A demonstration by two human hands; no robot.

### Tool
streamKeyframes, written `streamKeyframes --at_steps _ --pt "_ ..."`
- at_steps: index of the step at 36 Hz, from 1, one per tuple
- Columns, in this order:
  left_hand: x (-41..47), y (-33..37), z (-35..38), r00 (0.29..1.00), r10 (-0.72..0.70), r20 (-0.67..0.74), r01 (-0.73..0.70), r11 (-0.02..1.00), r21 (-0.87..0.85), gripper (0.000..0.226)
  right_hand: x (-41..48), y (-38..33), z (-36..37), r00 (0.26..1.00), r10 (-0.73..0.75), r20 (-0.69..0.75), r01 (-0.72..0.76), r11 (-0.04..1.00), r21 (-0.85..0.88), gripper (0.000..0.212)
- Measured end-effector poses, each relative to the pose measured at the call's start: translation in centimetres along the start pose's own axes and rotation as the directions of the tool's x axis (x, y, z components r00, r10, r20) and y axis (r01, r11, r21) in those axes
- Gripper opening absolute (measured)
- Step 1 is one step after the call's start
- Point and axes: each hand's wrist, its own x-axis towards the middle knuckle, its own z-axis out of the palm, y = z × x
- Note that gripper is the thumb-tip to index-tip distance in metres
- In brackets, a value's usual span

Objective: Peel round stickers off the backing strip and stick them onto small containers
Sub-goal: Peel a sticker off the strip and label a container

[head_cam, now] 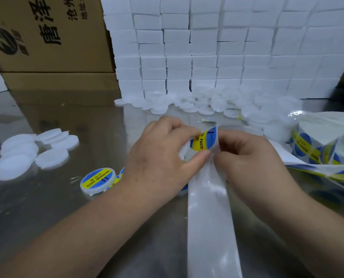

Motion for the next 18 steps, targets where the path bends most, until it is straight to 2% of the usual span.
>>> streamKeyframes --at_steps 8,14,18 --pt "-0.08 0.08 -0.04 1.000 -0.013 0.005 0.012 1.000 0.028 0.035 0.25 0.67 -0.01 0.998 -0.037 -0.060 0.028 0.989 -0.148 0.022" --pt "-0.28 0.18 -0.11 0.999 -0.025 0.024 0.025 0.999 -0.019 0.032 0.15 0.50 0.00 0.994 -0.072 -0.079 0.056 0.980 -0.192 0.027" --pt "-0.32 0.23 -0.28 0.999 0.013 0.042 -0.015 0.999 0.032 0.042 0.19 0.86 -0.03 0.991 -0.089 -0.102 0.063 0.971 -0.230 0.021"
